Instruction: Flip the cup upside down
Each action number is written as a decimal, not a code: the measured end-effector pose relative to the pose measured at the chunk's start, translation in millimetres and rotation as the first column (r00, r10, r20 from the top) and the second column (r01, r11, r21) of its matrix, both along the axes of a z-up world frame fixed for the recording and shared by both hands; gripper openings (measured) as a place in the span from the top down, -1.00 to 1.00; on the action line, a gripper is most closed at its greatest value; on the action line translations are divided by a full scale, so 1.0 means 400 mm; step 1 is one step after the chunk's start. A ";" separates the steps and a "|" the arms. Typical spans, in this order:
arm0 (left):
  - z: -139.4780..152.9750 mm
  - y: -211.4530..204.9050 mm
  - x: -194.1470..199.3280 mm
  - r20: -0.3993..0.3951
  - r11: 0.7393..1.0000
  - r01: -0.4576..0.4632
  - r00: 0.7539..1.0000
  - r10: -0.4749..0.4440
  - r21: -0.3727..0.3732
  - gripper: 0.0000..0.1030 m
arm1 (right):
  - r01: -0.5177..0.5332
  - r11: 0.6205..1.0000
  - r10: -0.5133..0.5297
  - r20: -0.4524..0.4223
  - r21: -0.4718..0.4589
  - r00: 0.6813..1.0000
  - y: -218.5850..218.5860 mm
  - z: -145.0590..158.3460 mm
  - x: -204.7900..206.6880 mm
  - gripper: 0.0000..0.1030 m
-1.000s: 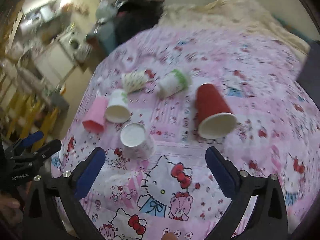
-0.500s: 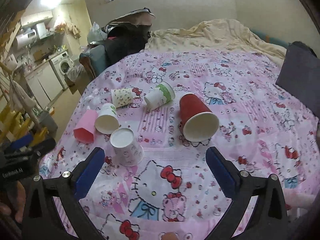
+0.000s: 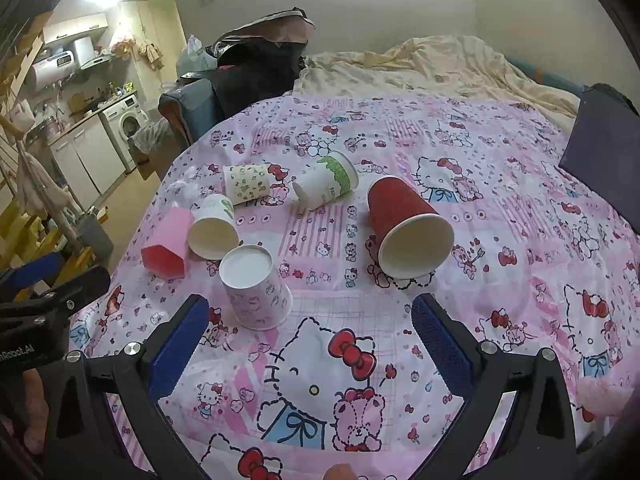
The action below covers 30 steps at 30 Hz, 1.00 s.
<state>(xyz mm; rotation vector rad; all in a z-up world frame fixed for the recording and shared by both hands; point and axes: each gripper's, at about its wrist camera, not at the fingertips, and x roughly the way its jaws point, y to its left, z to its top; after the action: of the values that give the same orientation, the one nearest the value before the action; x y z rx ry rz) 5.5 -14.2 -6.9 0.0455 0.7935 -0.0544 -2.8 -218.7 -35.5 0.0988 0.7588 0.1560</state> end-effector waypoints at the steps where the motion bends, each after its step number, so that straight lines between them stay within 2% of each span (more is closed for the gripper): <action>1: 0.000 -0.001 -0.001 0.001 1.000 0.001 1.000 -0.001 -0.002 -0.99 | -0.001 1.000 0.001 0.003 -0.005 1.000 0.002 0.001 -0.001 -1.00; 30: -0.002 0.002 -0.004 0.003 1.000 0.003 1.000 -0.003 0.002 -0.99 | 0.006 1.000 -0.006 0.010 0.000 1.000 -0.005 0.010 -0.004 -1.00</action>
<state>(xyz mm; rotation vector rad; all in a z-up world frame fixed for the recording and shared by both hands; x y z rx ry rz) 3.7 -13.4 -7.8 0.0490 0.7903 -0.0566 -4.4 -220.8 -31.5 0.0997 0.7487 0.1507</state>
